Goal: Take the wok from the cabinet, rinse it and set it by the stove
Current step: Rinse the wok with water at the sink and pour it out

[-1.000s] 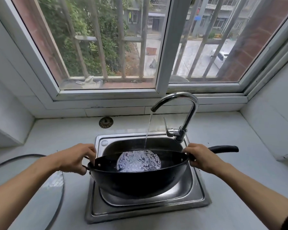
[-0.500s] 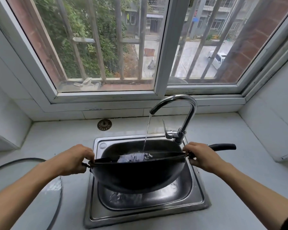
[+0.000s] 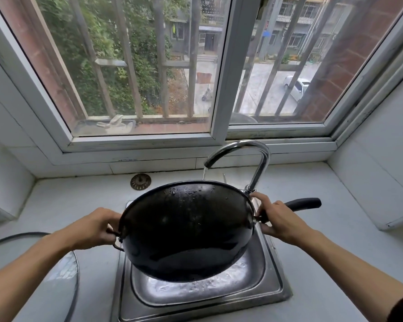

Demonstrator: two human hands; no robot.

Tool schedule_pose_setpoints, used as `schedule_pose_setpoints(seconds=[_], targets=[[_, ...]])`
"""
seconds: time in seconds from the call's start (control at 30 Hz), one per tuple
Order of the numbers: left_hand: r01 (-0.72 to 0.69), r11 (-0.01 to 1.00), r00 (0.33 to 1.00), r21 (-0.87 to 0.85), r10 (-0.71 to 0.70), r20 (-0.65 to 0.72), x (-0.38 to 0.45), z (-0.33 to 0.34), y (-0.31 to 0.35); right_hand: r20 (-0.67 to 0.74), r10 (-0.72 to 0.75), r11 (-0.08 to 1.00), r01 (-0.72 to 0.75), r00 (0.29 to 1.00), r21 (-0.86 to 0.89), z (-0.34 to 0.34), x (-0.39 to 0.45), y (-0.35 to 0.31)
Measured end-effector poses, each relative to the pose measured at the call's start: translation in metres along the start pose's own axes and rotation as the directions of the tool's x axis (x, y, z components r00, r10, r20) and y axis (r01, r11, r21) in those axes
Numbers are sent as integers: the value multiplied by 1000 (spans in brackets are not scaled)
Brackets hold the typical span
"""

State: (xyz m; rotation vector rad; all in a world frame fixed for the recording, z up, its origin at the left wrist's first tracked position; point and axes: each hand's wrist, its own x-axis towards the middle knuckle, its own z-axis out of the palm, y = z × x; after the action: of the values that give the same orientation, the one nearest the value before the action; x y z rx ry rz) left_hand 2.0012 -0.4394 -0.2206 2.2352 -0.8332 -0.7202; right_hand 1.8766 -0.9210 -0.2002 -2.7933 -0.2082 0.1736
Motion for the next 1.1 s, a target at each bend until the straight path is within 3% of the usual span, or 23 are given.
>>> schedule_pose_setpoints(seconds=[0.2,0.3,0.47,0.67,0.8,1.0,1.1], targets=[[70,995,996,-68,-67,54,11,4,-11,-6,-53,998,53,999,-28,4,-5,5],[84,991,992,-101,-74,99,18,6,-16,-48,-149,979,140,988,-151,11,-5,10],[125,984,982,-126,-105,157,27,11,-26,-136,-192,973,170,972,-154,14,-2,9],[144,966,981,-214,-111,156,38,19,-36,-100,-185,963,160,978,-215,13,2,19],[142,946,990,-291,-133,50,43,20,-27,-90,-149,974,130,985,-186,16,8,22],[128,987,942,-94,-151,-298,52,23,-33,-100,-138,982,123,985,-143,24,18,25],[117,990,907,-80,-139,-398,52,24,-32,-73,-127,983,116,989,-143,26,19,30]])
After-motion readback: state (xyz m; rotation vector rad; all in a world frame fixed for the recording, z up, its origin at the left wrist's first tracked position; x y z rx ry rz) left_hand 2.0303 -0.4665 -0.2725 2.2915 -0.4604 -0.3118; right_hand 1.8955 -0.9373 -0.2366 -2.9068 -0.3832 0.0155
